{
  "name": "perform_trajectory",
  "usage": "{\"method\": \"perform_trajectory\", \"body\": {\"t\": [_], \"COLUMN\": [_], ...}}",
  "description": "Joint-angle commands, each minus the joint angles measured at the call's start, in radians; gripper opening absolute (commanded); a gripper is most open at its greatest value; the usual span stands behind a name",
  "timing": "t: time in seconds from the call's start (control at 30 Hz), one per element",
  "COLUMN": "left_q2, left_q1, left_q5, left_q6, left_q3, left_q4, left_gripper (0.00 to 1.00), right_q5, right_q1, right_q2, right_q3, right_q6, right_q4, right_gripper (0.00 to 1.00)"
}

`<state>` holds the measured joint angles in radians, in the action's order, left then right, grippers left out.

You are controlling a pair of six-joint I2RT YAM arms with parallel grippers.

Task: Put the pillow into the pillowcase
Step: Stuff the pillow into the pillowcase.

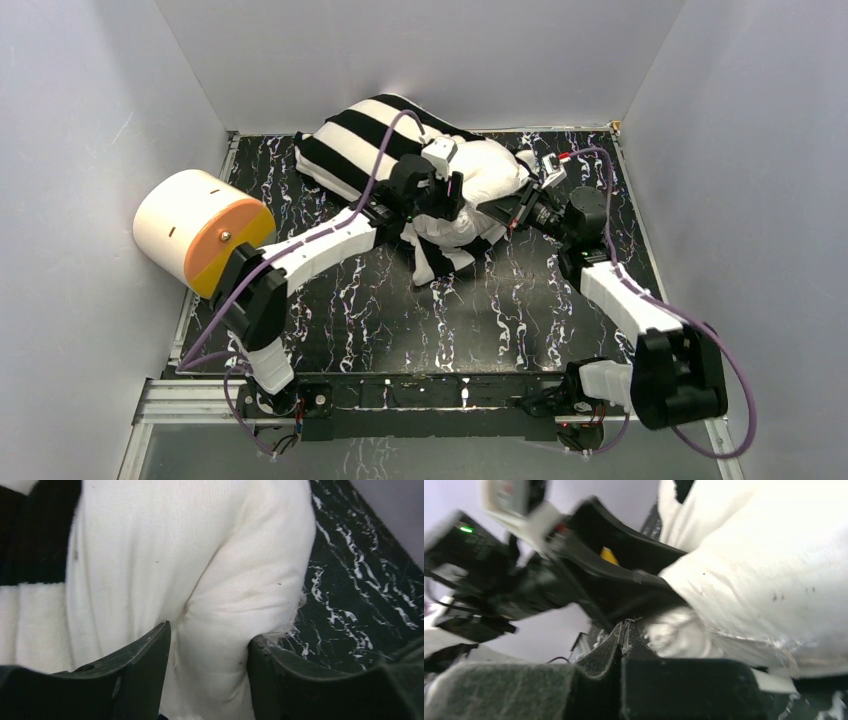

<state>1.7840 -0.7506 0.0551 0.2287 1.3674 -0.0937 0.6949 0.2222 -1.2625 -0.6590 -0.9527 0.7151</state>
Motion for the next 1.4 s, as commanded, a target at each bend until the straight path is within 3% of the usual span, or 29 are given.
{"method": "perform_trajectory", "body": {"t": [0.0,0.07,0.27,0.4,0.53,0.83,0.9,1.0,1.07,1.3,1.37], "left_q2": [-0.099,-0.127,-0.207,-0.265,-0.290,-0.074,-0.004,0.042,0.023,0.027,0.037], "left_q1": [0.030,0.012,-0.095,-0.116,-0.127,-0.150,-0.153,-0.153,-0.153,-0.153,-0.153], "left_q5": [-0.046,-0.086,0.015,0.007,-0.027,0.011,0.089,0.195,0.197,0.242,0.220], "left_q6": [-0.038,-0.075,-0.388,-0.477,-0.520,-0.632,-0.627,-0.579,-0.547,-0.328,-0.282], "left_q3": [0.004,-0.009,-0.131,-0.207,-0.275,-0.240,-0.164,-0.071,-0.049,0.212,0.258], "left_q4": [0.112,0.102,0.062,0.051,-0.001,-0.158,-0.155,-0.148,-0.181,-0.016,0.025], "left_gripper": [0.58,0.61,0.68,0.78,0.81,0.83,0.73,0.19,0.03,0.00,0.00], "right_q5": [-0.150,-0.253,-0.506,-0.505,-0.500,-0.483,-0.484,-0.489,-0.484,-0.512,-0.515], "right_q1": [0.000,0.000,-0.001,-0.001,-0.001,0.000,-0.002,-0.001,-0.002,-0.004,-0.003], "right_q2": [0.204,0.275,0.408,0.440,0.453,0.465,0.462,0.443,0.411,0.258,0.226], "right_q3": [0.000,0.031,0.135,0.161,0.200,0.247,0.259,0.284,0.292,0.210,0.204], "right_q6": [0.242,0.257,0.250,0.270,0.254,0.261,0.255,0.224,0.187,0.046,-0.013], "right_q4": [-0.439,-0.538,-0.630,-0.628,-0.640,-0.596,-0.587,-0.542,-0.477,-0.420,-0.338], "right_gripper": [0.15,0.27,0.34,0.41,0.44,0.52,0.52,0.51,0.51,0.49,0.48]}}
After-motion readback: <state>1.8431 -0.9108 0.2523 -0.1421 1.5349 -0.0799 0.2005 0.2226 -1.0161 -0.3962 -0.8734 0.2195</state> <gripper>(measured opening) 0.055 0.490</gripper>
